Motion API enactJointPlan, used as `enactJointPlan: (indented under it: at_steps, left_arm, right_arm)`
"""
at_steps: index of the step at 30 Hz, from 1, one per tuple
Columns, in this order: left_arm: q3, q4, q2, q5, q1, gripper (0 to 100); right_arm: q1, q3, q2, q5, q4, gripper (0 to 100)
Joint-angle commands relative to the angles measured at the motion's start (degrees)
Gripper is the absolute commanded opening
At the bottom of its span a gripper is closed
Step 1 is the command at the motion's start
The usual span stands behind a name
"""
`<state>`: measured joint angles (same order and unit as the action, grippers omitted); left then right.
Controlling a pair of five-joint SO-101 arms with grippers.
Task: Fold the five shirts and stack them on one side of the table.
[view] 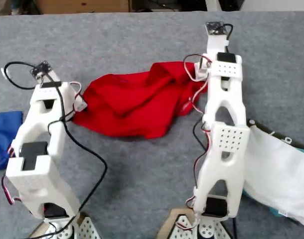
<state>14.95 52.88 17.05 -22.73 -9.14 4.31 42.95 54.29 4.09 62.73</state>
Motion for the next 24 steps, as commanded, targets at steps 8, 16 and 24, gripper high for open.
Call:
enactJointPlan:
  at_steps: [8, 16, 24]
  left_arm:
    - [-7.82, 12.48, 0.75, -0.18, 0.62, 2]
    - [-15.47, 31.12, 0.66, 10.46, -5.89, 2]
    - [-17.67, 43.96, 0.66, 28.22, -16.35, 2]
  right_arm:
    - [0.31, 3.12, -0.4, -0.18, -1.41, 0.5]
    - [-0.04, 3.38, -0.66, -0.26, -0.97, 0.9]
    - [-6.9, 7.43, -0.4, 8.62, 7.47, 32.1]
